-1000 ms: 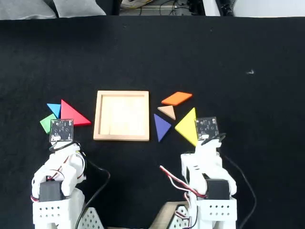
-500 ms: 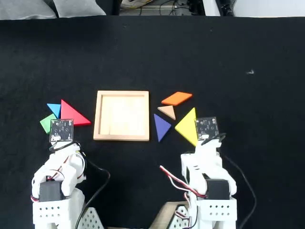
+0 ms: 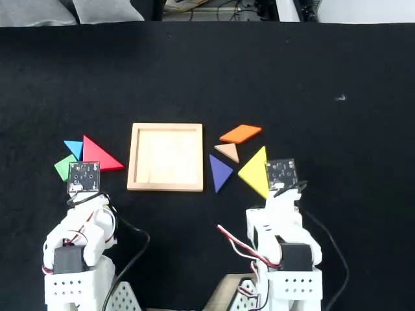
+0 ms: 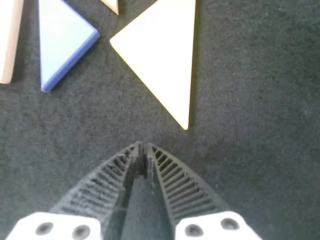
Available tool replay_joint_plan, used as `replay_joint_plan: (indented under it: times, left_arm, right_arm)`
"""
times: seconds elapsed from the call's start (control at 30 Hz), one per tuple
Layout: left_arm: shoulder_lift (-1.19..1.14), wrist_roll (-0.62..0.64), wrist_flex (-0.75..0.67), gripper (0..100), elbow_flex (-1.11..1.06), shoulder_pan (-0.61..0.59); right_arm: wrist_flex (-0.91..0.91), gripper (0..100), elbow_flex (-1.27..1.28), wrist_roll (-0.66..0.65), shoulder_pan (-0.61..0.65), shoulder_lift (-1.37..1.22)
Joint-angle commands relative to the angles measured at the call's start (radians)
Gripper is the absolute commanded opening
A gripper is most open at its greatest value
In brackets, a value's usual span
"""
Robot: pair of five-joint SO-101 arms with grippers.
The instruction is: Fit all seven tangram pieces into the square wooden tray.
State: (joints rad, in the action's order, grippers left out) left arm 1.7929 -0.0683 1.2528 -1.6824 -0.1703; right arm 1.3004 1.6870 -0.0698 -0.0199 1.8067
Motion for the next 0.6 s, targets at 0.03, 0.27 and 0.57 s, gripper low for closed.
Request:
replay_joint_plan:
  times: [0.03, 0.27, 0.57]
  left_arm:
    - [0.003, 0.011, 0.0, 3, -0.019, 0.012]
    - [0.003, 0.011, 0.0, 3, -0.019, 0.013]
    - [0.003, 0.011, 0.006, 3, -0.019, 0.013]
  right_arm:
    - [0.006, 1.3, -0.002, -0.002, 0.012, 0.085]
    - [0.005, 1.5, -0.002, 0.002, 0.012, 0.085]
    - [0.005, 1.5, -0.002, 0.002, 0.012, 0.085]
